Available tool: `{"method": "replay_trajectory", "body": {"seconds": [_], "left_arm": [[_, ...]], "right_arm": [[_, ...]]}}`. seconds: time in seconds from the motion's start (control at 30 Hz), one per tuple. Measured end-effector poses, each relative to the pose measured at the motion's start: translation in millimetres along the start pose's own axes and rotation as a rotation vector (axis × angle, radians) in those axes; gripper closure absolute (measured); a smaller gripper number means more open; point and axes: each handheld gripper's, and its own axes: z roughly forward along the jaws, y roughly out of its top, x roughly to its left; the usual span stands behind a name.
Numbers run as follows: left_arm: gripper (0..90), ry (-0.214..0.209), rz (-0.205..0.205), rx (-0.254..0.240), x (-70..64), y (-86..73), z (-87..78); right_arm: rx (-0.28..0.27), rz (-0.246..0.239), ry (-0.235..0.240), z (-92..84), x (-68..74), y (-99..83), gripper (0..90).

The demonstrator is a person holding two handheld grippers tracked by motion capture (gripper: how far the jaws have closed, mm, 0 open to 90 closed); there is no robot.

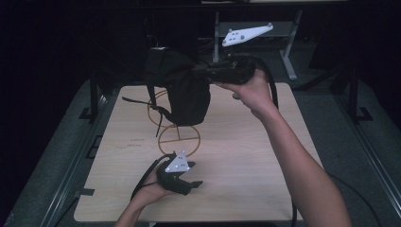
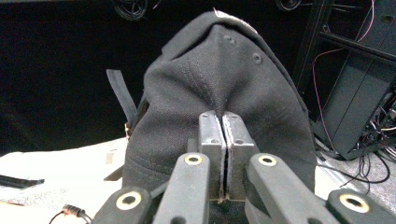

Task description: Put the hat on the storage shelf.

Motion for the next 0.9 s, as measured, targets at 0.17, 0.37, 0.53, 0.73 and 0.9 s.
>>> {"method": "replay_trajectory", "body": {"seconds": [0.17, 0.37, 0.53, 0.73, 0.9], "left_arm": [[32.0, 0.0, 0.0, 0.001, 0.3, -0.1, -0.3], [32.1, -0.004, -0.005, -0.001, 0.1, -0.3, 0.2], [32.1, -0.004, 0.0, 0.002, 0.7, -0.1, -0.9], [32.1, -0.001, 0.005, 0.009, 1.5, -0.3, -0.8], [32.1, 0.0, 0.006, 0.001, 2.3, -0.5, -0.6]], "right_arm": [[0.013, 0.008, 0.006, 14.8, -2.7, 6.1, 88.3], [0.021, 0.015, 0.014, 30.6, -6.3, 8.3, 88.3], [0.033, 0.038, 0.021, 43.8, -9.2, 7.4, 88.3], [0.047, 0.062, 0.036, 60.7, -14.2, 5.2, 88.2], [0.061, 0.078, 0.048, 76.3, -16.9, 1.6, 88.2]]}}
